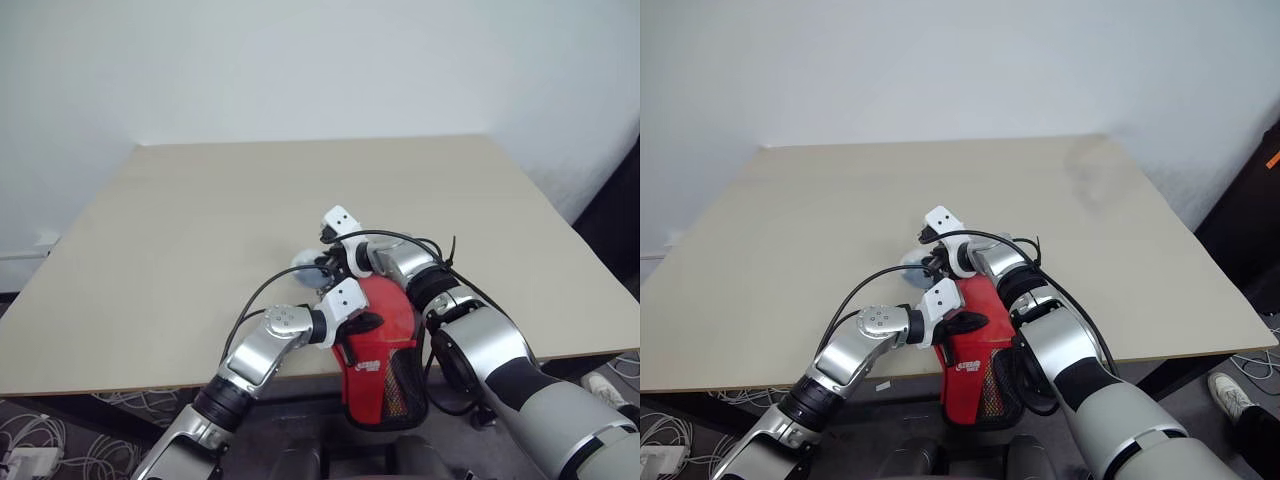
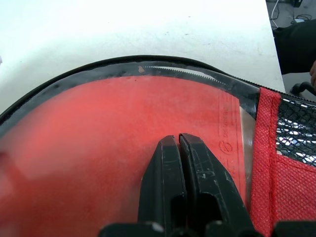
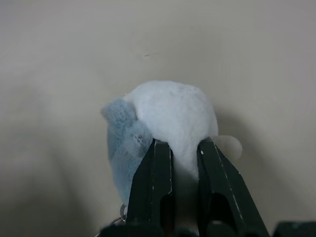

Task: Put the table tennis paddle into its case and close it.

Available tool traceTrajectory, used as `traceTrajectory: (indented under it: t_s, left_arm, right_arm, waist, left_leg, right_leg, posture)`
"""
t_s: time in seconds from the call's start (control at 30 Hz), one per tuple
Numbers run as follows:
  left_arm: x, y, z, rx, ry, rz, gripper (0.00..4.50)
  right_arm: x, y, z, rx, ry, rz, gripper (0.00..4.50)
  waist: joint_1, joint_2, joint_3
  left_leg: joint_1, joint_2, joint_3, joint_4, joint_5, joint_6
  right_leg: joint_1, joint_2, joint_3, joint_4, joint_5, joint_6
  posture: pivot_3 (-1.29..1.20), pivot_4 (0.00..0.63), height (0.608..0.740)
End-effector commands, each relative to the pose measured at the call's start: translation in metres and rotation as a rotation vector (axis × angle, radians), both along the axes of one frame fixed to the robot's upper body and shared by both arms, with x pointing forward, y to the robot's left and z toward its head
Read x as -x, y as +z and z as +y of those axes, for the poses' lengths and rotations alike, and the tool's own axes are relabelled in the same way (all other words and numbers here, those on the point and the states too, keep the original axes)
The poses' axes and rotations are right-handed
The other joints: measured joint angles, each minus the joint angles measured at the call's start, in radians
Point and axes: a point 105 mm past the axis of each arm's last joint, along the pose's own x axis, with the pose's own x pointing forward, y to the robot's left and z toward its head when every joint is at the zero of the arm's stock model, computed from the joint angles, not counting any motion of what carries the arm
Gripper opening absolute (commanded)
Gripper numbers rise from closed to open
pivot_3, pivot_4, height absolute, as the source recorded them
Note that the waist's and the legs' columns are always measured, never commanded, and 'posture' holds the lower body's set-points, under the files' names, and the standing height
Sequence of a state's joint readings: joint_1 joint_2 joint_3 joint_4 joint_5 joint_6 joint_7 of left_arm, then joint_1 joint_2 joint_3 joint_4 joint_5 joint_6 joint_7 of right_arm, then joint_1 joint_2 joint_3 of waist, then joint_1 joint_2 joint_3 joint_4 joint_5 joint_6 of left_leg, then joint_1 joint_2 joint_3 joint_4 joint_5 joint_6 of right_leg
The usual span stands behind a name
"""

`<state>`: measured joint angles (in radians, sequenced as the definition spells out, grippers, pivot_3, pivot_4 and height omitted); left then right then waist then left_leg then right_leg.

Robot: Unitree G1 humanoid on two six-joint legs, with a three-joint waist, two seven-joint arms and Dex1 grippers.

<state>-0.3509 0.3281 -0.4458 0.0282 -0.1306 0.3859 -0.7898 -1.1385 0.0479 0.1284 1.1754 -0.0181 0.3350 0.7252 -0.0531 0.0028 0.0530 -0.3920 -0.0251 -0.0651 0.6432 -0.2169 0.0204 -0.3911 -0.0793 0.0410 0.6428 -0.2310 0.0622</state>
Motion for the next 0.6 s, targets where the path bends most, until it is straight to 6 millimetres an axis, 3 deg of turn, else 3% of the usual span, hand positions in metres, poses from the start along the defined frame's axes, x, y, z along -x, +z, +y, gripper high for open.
traceTrajectory:
  t_s: [0.03,0.6]
  left_arm:
    - [0.004,-0.012,0.005,-0.043,0.007,0.034,0.0]
    - [0.004,-0.023,0.006,-0.083,0.011,0.026,0.0]
  right_arm:
    - [-0.017,0.031,0.0,-0.042,-0.066,-0.1,0.12]
    - [-0.047,0.048,-0.038,0.005,-0.295,-0.223,0.12]
  waist:
    - [0.0,0.0,0.0]
    - [0.0,0.001,0.0]
  left_leg:
    - [0.0,0.0,0.0,0.0,0.0,0.0]
    - [0.0,0.0,0.0,0.0,0.0,0.0]
  right_leg:
    - [0.0,0.0,0.0,0.0,0.0,0.0]
    - [0.0,0.0,0.0,0.0,0.0,0.0]
  posture:
    - [0.0,0.0,0.74]
    - [0.0,0.0,0.74]
